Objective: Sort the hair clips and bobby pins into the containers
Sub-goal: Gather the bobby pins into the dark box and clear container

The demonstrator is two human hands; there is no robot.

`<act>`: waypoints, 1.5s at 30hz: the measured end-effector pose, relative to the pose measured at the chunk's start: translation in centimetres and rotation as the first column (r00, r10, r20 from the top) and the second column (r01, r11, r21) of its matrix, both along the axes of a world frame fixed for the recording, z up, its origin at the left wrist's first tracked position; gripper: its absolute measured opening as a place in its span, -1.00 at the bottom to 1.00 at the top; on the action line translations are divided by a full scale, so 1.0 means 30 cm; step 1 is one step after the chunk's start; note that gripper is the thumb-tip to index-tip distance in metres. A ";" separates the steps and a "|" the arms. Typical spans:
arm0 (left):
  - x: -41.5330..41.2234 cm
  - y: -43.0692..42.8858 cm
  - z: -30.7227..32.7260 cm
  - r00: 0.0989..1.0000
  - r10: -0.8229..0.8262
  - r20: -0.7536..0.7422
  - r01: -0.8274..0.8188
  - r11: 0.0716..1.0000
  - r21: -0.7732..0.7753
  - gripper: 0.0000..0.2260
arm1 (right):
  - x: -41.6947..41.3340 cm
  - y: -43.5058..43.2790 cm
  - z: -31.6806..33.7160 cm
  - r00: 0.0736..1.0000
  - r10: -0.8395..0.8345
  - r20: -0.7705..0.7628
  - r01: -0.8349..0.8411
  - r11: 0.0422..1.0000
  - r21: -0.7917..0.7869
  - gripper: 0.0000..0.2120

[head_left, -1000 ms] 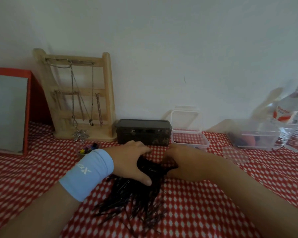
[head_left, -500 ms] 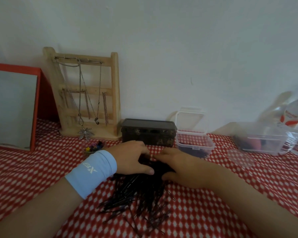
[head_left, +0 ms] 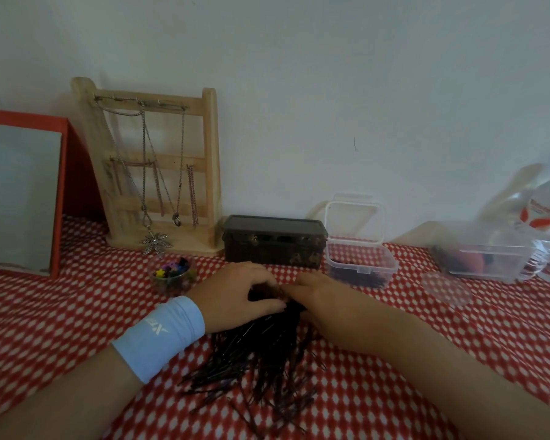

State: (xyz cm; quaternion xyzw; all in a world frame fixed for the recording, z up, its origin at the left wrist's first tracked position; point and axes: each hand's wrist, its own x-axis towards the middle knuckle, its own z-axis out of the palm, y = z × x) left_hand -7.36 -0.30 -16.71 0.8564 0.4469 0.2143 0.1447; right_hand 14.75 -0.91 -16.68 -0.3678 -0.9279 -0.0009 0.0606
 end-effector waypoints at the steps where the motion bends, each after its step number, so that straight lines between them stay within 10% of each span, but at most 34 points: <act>1: -0.006 -0.003 0.002 1.000 0.011 0.029 -0.011 1.000 -0.005 -0.67 | 0.003 0.009 -0.004 1.000 0.007 0.001 -0.007 1.000 -0.002 -0.45; 10: -0.030 -0.036 0.007 0.998 -0.051 0.029 0.050 0.998 0.027 -0.43 | 0.030 0.005 0.071 0.997 -0.035 -0.073 0.025 0.991 -0.130 -0.72; 23: 0.006 -0.047 0.006 0.998 -0.002 0.057 0.001 1.000 0.013 -0.89 | 0.025 -0.021 0.143 0.880 -0.390 -0.273 0.225 0.846 -0.483 -0.81; 27: 0.010 -0.052 0.007 0.990 0.028 0.135 -0.027 1.000 -0.010 -0.86 | 0.011 -0.027 0.137 0.660 -0.603 -0.449 0.004 0.600 -0.800 -0.91; 33: 0.033 -0.079 0.037 0.914 0.030 0.403 -0.064 0.995 0.070 -0.80 | -0.003 -0.034 0.102 0.498 -0.639 -0.587 -0.463 0.376 -0.802 -0.86; 38: 0.045 -0.083 0.038 0.884 0.040 0.467 -0.110 0.986 0.124 -0.80 | -0.008 -0.024 0.093 0.350 -0.699 -0.624 -0.606 0.339 -0.720 -0.89; 45: 0.057 -0.084 0.068 0.823 0.001 0.568 -0.063 0.994 0.090 -0.70 | -0.010 -0.022 0.102 0.416 -0.679 -0.604 -0.492 0.391 -0.778 -0.77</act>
